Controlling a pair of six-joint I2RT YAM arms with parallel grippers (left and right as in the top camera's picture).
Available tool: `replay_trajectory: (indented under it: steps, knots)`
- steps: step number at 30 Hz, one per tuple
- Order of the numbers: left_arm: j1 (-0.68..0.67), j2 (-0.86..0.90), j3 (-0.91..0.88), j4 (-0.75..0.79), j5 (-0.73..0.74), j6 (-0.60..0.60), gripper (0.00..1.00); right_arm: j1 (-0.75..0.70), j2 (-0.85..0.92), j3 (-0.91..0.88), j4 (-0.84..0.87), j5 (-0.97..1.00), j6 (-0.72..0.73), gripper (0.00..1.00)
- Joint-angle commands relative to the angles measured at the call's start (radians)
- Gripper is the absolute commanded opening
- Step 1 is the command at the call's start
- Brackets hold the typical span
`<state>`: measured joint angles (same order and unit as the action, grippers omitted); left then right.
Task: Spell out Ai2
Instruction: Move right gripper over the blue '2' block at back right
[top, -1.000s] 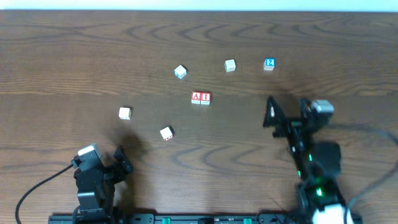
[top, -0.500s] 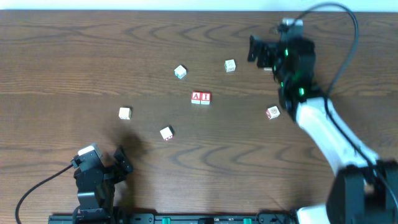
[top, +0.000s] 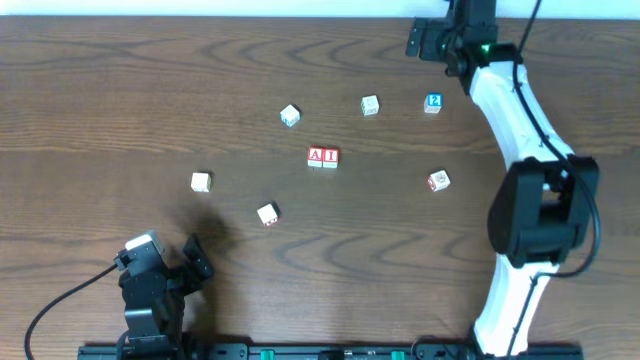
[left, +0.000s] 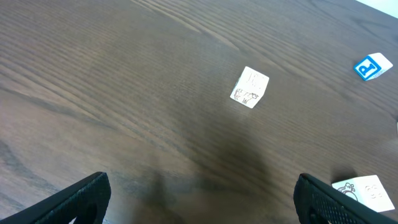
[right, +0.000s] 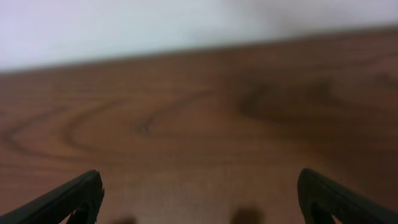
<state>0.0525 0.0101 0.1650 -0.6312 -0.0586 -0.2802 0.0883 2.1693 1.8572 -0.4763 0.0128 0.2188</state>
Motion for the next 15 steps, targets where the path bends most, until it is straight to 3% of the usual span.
replay_trajectory:
  steps: [1,15]
  knots:
    - [0.006,-0.006,-0.011,-0.002,0.001,0.008,0.95,-0.022,0.033,0.036,-0.048,-0.003,-0.011,0.99]
    - [0.006,-0.006,-0.011,-0.002,0.001,0.008,0.95,-0.04,0.105,0.026,-0.221,-0.003,-0.018,0.99]
